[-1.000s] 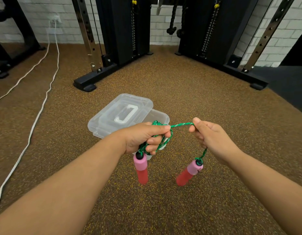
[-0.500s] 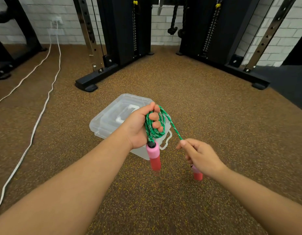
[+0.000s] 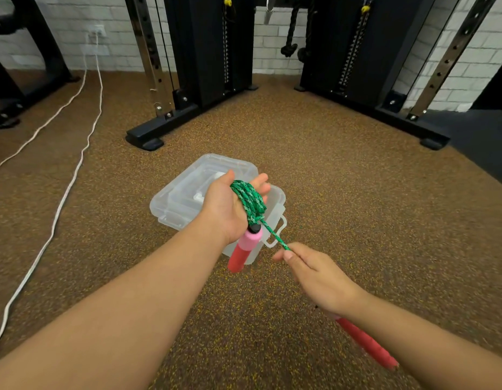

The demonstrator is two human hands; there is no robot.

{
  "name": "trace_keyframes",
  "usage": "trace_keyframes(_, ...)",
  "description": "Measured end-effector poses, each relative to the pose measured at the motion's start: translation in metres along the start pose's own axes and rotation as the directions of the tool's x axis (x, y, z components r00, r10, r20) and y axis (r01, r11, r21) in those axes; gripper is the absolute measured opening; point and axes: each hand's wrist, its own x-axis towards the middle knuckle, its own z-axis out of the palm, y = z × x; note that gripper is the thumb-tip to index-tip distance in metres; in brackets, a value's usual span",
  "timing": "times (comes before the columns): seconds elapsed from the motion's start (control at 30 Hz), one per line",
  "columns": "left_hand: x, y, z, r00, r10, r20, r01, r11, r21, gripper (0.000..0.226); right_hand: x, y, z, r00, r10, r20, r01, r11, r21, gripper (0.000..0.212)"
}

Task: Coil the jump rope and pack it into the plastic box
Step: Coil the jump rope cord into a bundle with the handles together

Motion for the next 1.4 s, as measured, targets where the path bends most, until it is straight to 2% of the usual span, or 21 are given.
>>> trace_keyframes(0.13, 0.002, -0.006, 0.001, 0.998, 0.056, -0.022, -0.051, 0.986, 0.157, 0.046, -0.002, -0.012, -0.004, 0.999, -0.006, 0.049, 0.011, 0.994, -0.111, 0.014)
trace_keyframes(0.27, 0.006, -0.009, -0.001, 0.993, 0.116, -0.006, -0.103, 0.903, 0.417, 0.058, -0.005, -0.031, -0.011, 0.985, 0.087, 0.151, -0.105, 0.988, 0.115, 0.018)
trace_keyframes(0.33, 0.006, -0.010, -0.002, 0.989, 0.144, 0.015, -0.132, 0.853, 0.505, 0.068, -0.008, -0.039, -0.018, 0.981, 0.100, 0.169, -0.123, 0.983, 0.134, 0.018)
trace_keyframes(0.37, 0.005, -0.010, -0.003, 0.987, 0.159, 0.038, -0.153, 0.816, 0.558, 0.072, -0.009, -0.041, -0.021, 0.986, 0.074, 0.151, -0.088, 0.992, 0.094, 0.019)
trace_keyframes(0.43, -0.001, -0.011, -0.001, 0.981, 0.170, 0.097, -0.191, 0.709, 0.679, 0.075, -0.010, -0.045, -0.030, 0.993, -0.065, 0.096, 0.076, 0.989, -0.124, 0.021)
trace_keyframes(0.53, -0.008, -0.015, 0.001, 0.983, 0.060, 0.176, -0.182, 0.500, 0.846, 0.089, -0.006, -0.048, -0.047, 0.973, -0.227, 0.052, 0.231, 0.913, -0.337, 0.025)
trace_keyframes(0.6, -0.009, -0.017, 0.000, 0.974, -0.060, 0.217, -0.170, 0.439, 0.882, 0.100, -0.003, -0.051, -0.057, 0.963, -0.263, 0.052, 0.263, 0.892, -0.369, 0.018)
trace_keyframes(0.67, -0.010, -0.019, -0.001, 0.939, -0.196, 0.282, -0.186, 0.398, 0.898, 0.111, -0.002, -0.053, -0.065, 0.960, -0.276, 0.050, 0.278, 0.909, -0.312, 0.007)
trace_keyframes(0.73, -0.014, -0.019, 0.003, 0.893, -0.323, 0.314, -0.198, 0.345, 0.918, 0.114, -0.001, -0.052, -0.074, 0.962, -0.275, 0.003, 0.271, 0.946, -0.178, 0.016)
trace_keyframes(0.83, -0.020, -0.016, 0.009, 0.839, -0.471, 0.273, -0.114, 0.339, 0.934, 0.105, 0.004, -0.042, -0.084, 0.978, -0.208, -0.016, 0.208, 0.977, 0.050, 0.022)
trace_keyframes(0.97, -0.026, -0.014, 0.006, 0.783, -0.558, 0.274, -0.092, 0.332, 0.939, 0.050, 0.010, -0.019, -0.088, 0.993, -0.101, 0.060, 0.073, 0.932, 0.354, 0.032)
trace_keyframes(1.03, -0.025, -0.015, 0.002, 0.770, -0.562, 0.302, -0.094, 0.367, 0.925, 0.029, 0.009, -0.012, -0.086, 0.976, -0.091, 0.198, 0.007, 0.922, 0.386, 0.050)
trace_keyframes(1.1, -0.022, -0.017, -0.002, 0.755, -0.571, 0.324, -0.097, 0.391, 0.915, 0.031, 0.005, -0.011, -0.078, 0.927, -0.100, 0.360, -0.058, 0.913, 0.403, 0.070)
trace_keyframes(1.17, -0.021, -0.018, -0.003, 0.726, -0.602, 0.333, -0.062, 0.424, 0.903, 0.031, 0.001, -0.016, -0.064, 0.872, -0.130, 0.472, -0.088, 0.907, 0.413, 0.079)
trace_keyframes(1.23, -0.021, -0.018, -0.004, 0.694, -0.633, 0.343, -0.030, 0.450, 0.893, 0.031, 0.000, -0.020, -0.049, 0.839, -0.162, 0.520, -0.095, 0.897, 0.432, 0.076)
trace_keyframes(1.4, -0.022, -0.015, -0.008, 0.607, -0.724, 0.327, 0.026, 0.429, 0.903, 0.025, 0.004, -0.017, -0.039, 0.887, -0.112, 0.449, -0.064, 0.931, 0.358, 0.044)
